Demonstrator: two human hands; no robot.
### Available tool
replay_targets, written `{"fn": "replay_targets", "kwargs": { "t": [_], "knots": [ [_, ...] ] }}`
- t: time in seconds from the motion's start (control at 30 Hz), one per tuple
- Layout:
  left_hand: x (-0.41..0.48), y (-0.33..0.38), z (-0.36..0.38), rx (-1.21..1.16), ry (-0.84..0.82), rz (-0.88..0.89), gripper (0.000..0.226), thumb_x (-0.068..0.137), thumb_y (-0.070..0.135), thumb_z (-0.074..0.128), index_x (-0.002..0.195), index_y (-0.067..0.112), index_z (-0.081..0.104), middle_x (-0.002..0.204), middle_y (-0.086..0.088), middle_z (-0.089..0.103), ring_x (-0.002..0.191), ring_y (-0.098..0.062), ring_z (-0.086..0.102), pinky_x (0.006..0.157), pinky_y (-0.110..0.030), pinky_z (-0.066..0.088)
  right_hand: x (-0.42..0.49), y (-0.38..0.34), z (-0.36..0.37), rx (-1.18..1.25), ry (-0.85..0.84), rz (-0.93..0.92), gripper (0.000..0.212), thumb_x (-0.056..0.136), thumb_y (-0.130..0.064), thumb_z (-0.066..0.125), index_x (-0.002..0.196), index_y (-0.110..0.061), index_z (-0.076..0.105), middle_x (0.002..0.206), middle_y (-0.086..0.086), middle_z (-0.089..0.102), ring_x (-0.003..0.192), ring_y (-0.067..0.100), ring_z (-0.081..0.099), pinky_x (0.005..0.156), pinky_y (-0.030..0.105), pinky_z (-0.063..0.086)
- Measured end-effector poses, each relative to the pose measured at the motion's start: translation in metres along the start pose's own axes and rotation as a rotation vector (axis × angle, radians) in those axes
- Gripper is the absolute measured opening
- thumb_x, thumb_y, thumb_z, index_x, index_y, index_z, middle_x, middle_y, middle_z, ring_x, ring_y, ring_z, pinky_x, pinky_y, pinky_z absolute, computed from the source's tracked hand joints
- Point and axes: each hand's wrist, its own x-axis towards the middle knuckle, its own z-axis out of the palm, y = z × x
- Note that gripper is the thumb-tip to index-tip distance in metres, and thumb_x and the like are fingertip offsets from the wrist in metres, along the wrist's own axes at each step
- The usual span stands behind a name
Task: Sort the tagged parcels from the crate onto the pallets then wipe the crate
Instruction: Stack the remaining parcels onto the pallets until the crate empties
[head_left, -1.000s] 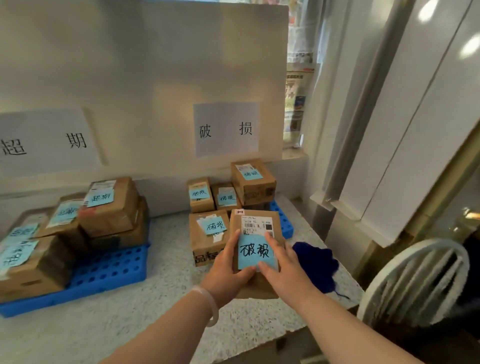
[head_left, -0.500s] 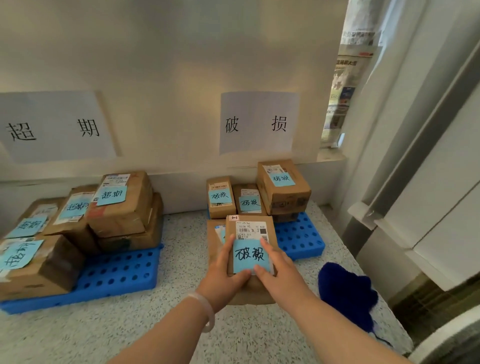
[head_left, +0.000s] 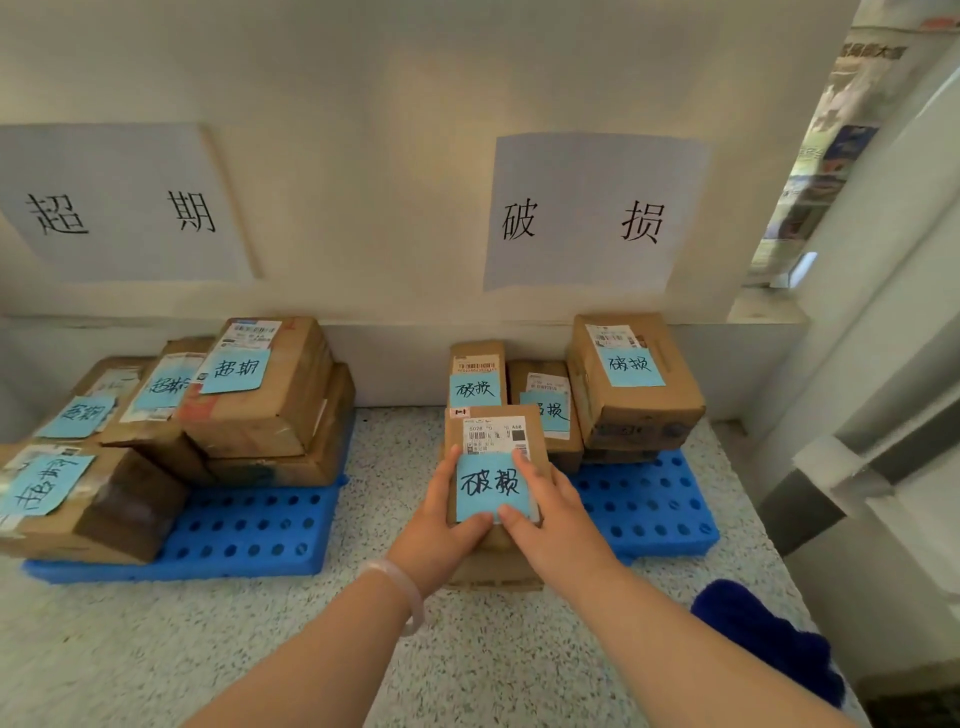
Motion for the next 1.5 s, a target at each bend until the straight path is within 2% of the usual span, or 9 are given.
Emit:
{"fn": "replay_targets", "kwargs": {
  "t": [0.23, 0.33, 0.43, 0.53, 0.63, 0.73, 0.93, 1.27, 1.5],
  "knots": [
    [0.01, 0.004, -0.009, 0.058, -0.009, -0.008, 0.079, 0.093, 0.03, 0.066, 0.139, 0.058, 0.008, 0.126, 0.015, 0.054, 0.104, -0.007, 0.062, 0.071, -0.018, 0.051, 0.015, 0.0, 0.003, -0.061, 0.011, -0.03, 0.07, 0.094, -0.046, 0.055, 0.151, -0.045, 0.015, 0.149, -0.007, 0.022, 0.132, 0.012, 0.034, 0.107, 0.038, 0.043],
    [0.009, 0.004, -0.01, 0.075, -0.009, -0.02, 0.08, 0.092, 0.034, 0.067, 0.14, 0.06, 0.008, 0.127, 0.015, 0.054, 0.104, -0.009, 0.063, 0.073, -0.025, 0.055, 0.015, -0.001, 0.003, -0.063, -0.003, -0.027, 0.071, 0.094, -0.047, 0.055, 0.151, -0.047, 0.013, 0.149, -0.006, 0.021, 0.132, 0.011, 0.034, 0.107, 0.038, 0.043],
    [0.005, 0.009, -0.014, 0.162, -0.005, 0.0, 0.084, 0.091, 0.041, 0.066, 0.149, 0.053, 0.008, 0.132, 0.009, 0.049, 0.11, -0.01, 0.056, 0.084, -0.028, 0.054, 0.012, -0.005, 0.0, -0.119, -0.017, 0.003, 0.071, 0.092, -0.054, 0.054, 0.149, -0.052, 0.012, 0.158, -0.008, 0.006, 0.141, 0.016, 0.025, 0.112, 0.042, 0.038],
    [-0.004, 0.016, -0.018, 0.305, 0.006, 0.038, 0.084, 0.091, 0.044, 0.063, 0.154, 0.047, 0.006, 0.147, 0.003, 0.034, 0.127, -0.012, 0.039, 0.105, -0.034, 0.04, -0.002, -0.011, -0.006, -0.187, -0.001, 0.013, 0.069, 0.091, -0.057, 0.053, 0.149, -0.053, 0.014, 0.161, -0.011, -0.006, 0.148, 0.018, 0.01, 0.117, 0.044, 0.029],
    [-0.02, 0.023, -0.02, 0.434, 0.008, 0.055, 0.086, 0.09, 0.051, 0.061, 0.153, 0.05, 0.002, 0.165, 0.006, 0.002, 0.15, -0.024, 0.013, 0.119, -0.049, 0.025, -0.027, -0.017, -0.007, -0.245, 0.032, -0.016, 0.072, 0.091, -0.057, 0.053, 0.15, -0.05, 0.012, 0.162, -0.013, -0.01, 0.149, 0.016, -0.001, 0.119, 0.047, 0.022],
    [-0.041, 0.025, -0.02, 0.595, 0.021, 0.115, 0.09, 0.087, 0.06, 0.059, 0.153, 0.049, -0.002, 0.164, 0.007, -0.012, 0.152, -0.026, -0.001, 0.121, -0.051, 0.017, -0.058, -0.021, -0.003, -0.341, 0.068, -0.037, 0.081, 0.089, -0.057, 0.055, 0.152, -0.048, 0.005, 0.161, -0.012, -0.013, 0.149, 0.015, -0.005, 0.12, 0.046, 0.016],
    [-0.081, 0.026, -0.006, 0.912, 0.074, 0.387, 0.09, 0.088, 0.066, 0.052, 0.152, 0.048, -0.009, 0.163, 0.004, -0.017, 0.151, -0.022, -0.011, 0.122, -0.047, -0.003, -0.116, -0.01, 0.012, -0.45, 0.159, -0.015, 0.095, 0.082, -0.066, 0.059, 0.152, -0.047, -0.001, 0.162, -0.011, -0.014, 0.15, 0.015, -0.006, 0.12, 0.042, 0.011],
    [-0.156, 0.025, 0.102, 1.014, -0.239, 0.685, 0.094, 0.087, 0.068, 0.053, 0.15, 0.05, -0.015, 0.163, 0.005, -0.018, 0.151, -0.02, -0.011, 0.122, -0.047, -0.005, -0.251, 0.031, -0.003, -0.535, 0.305, 0.242, 0.1, 0.08, -0.068, 0.059, 0.154, -0.039, -0.002, 0.162, -0.005, -0.015, 0.149, 0.015, -0.015, 0.12, 0.038, -0.003],
    [-0.202, 0.044, 0.194, 1.029, -0.426, 0.886, 0.093, 0.088, 0.065, 0.052, 0.15, 0.048, -0.016, 0.165, 0.003, -0.009, 0.152, -0.021, -0.003, 0.123, -0.046, 0.004, -0.339, 0.081, -0.043, -0.506, 0.447, 0.462, 0.099, 0.083, -0.066, 0.059, 0.153, -0.04, -0.007, 0.163, -0.004, -0.013, 0.15, 0.018, -0.012, 0.12, 0.039, -0.002]
  ]
}}
